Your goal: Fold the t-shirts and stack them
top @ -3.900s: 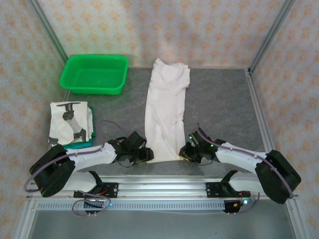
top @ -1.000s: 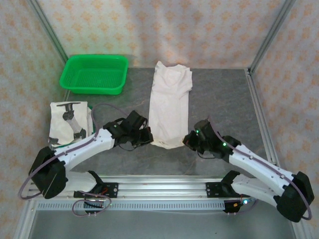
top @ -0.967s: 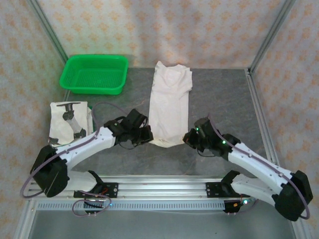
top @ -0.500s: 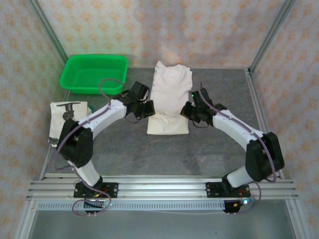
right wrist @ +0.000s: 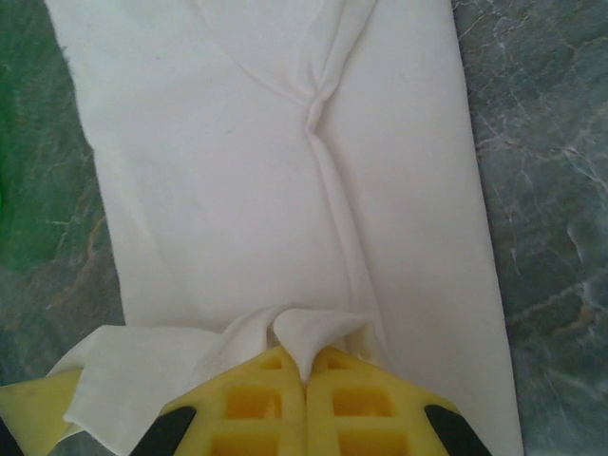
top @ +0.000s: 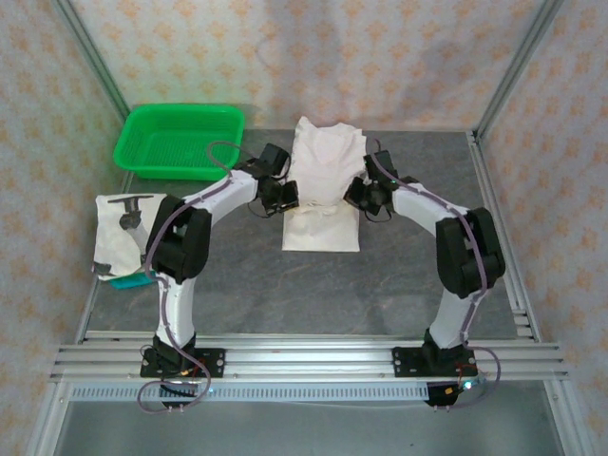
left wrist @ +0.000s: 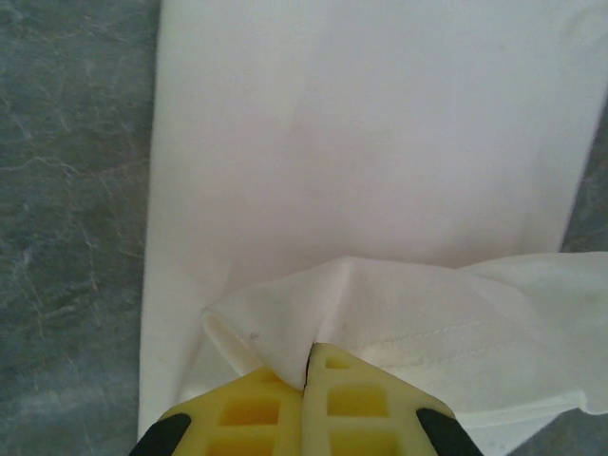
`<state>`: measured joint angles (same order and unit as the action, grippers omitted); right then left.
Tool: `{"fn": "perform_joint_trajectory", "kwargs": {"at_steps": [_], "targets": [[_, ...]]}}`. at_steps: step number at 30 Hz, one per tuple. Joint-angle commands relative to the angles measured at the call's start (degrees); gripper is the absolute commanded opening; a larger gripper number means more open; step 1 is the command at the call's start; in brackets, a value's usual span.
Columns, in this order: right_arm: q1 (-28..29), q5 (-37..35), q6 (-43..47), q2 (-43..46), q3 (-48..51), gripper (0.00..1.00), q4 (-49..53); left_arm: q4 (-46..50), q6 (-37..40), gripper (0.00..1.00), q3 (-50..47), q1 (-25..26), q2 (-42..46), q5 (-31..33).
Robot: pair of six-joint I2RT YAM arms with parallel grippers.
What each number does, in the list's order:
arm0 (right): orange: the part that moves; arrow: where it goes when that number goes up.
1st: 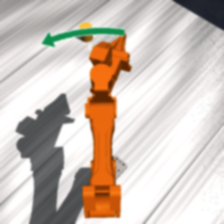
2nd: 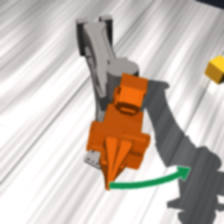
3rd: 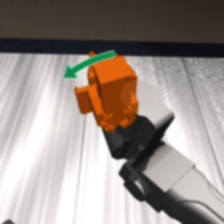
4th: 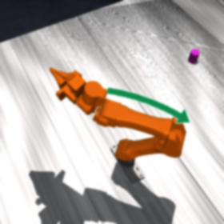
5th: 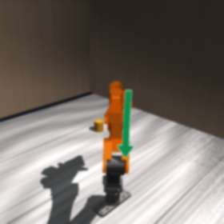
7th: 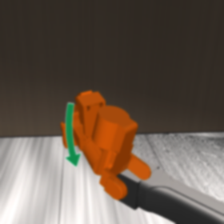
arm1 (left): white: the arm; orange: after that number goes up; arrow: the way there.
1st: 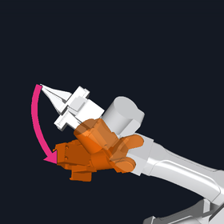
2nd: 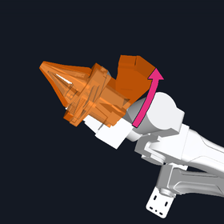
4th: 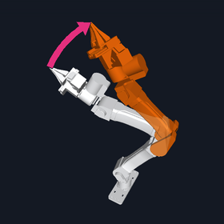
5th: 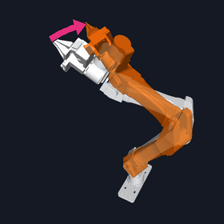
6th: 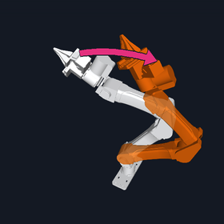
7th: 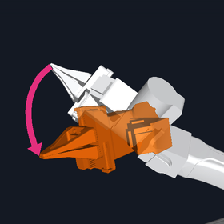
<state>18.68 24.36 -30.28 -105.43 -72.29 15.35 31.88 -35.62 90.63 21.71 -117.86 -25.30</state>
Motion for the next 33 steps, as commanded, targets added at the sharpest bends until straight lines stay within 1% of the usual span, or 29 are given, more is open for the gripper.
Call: {"fn": "perform_joint_trajectory", "kwargs": {"at_steps": [1, 4, 7, 10, 13, 14, 17, 26, 33], "targets": [[-0.48, -0.17, 1.26, -2.63, -3.25, 0.0, -1.81, 2.66, 1.76, 0.0, 2.93, -1.49, -1.12, 0.23], [-0.69, -0.79, 1.8, -4.63, -4.6, 0.0, -1.44, 3.35, 2.03, 0.0, 4.63, -1.76, -2.72, 0.18], [-0.81, -1.79, 2.31, -5.48, -5.49, 0.01, -1.2, 3.31, 1.53, 0.01, 6.17, -1.76, -4.02, -1.2], [-0.84, -2.38, 2.81, -5.2, -5.91, 0.04, -0.85, 2.67, 0.84, 0.06, 6.62, -1.7, -4.22, -1.67], [-0.89, -2.77, 3.17, -4.81, -5.85, 0.06, -0.85, 2.27, 0.64, 0.09, 7.12, -1.59, -4.17, -1.64], [-0.9, -2.74, 3.28, -4.74, -5.96, 0.06, -0.94, 2.31, 0.72, 0.09, 7.42, -1.58, -4.26, -1.75], [-0.98, -2.84, 3.27, -5.09, -6.46, 0.04, -0.95, 3.19, 0.63, 0.0, 9.3, -1.59, -5.2, -1.6], [-1.37, -3.53, 2.73, -3.96, -6.54, 0.01, -2.07, 6.24, 1.34, 0.0, 14.22, -1.59, -5.74, -0.38], [-2.35, -3.09, 2.42, -6.49, -7.84, 0.02, -2.26, 8.42, 1.43, 0.0, 17.87, -1.59, -9.18, 0.64]]}}
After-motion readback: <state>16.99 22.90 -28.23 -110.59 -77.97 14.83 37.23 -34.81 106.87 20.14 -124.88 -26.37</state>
